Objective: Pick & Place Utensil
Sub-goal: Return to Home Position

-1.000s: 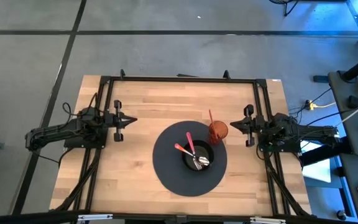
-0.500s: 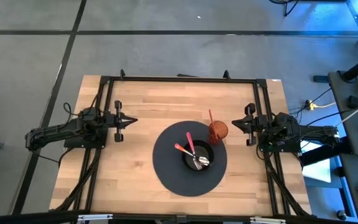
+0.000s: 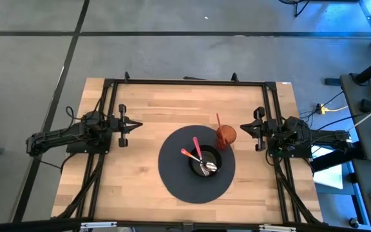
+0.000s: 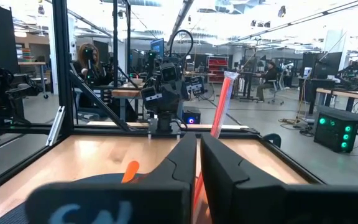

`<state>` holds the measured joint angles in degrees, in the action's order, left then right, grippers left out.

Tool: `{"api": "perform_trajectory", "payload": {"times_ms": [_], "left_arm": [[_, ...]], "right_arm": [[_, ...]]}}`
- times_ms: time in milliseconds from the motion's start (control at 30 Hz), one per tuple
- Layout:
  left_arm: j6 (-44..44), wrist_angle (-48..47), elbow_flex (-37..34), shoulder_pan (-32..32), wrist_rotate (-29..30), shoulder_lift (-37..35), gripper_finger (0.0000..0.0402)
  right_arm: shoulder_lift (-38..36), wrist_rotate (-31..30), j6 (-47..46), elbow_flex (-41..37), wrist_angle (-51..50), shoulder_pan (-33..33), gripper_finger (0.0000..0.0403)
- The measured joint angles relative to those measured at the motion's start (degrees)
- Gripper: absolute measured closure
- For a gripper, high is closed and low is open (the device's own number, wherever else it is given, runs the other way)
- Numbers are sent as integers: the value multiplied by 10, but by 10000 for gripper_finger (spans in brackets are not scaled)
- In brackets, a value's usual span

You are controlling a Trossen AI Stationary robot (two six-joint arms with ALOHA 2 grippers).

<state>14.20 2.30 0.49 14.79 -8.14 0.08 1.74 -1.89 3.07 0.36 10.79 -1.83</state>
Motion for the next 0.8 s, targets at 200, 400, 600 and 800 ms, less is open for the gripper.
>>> {"api": "perform_trajectory", "payload": {"times_ms": [200, 400, 600, 800], "left_arm": [[0, 0, 0, 0, 0, 0, 397], [0, 0, 0, 0, 0, 0, 395], [0, 0, 0, 0, 0, 0, 395], [0, 0, 0, 0, 0, 0, 397]], "right_arm": [[0, 0, 0, 0, 0, 0, 377], [0, 0, 0, 0, 0, 0, 377], [0, 0, 0, 0, 0, 0, 377], [0, 0, 0, 0, 0, 0, 377]]}}
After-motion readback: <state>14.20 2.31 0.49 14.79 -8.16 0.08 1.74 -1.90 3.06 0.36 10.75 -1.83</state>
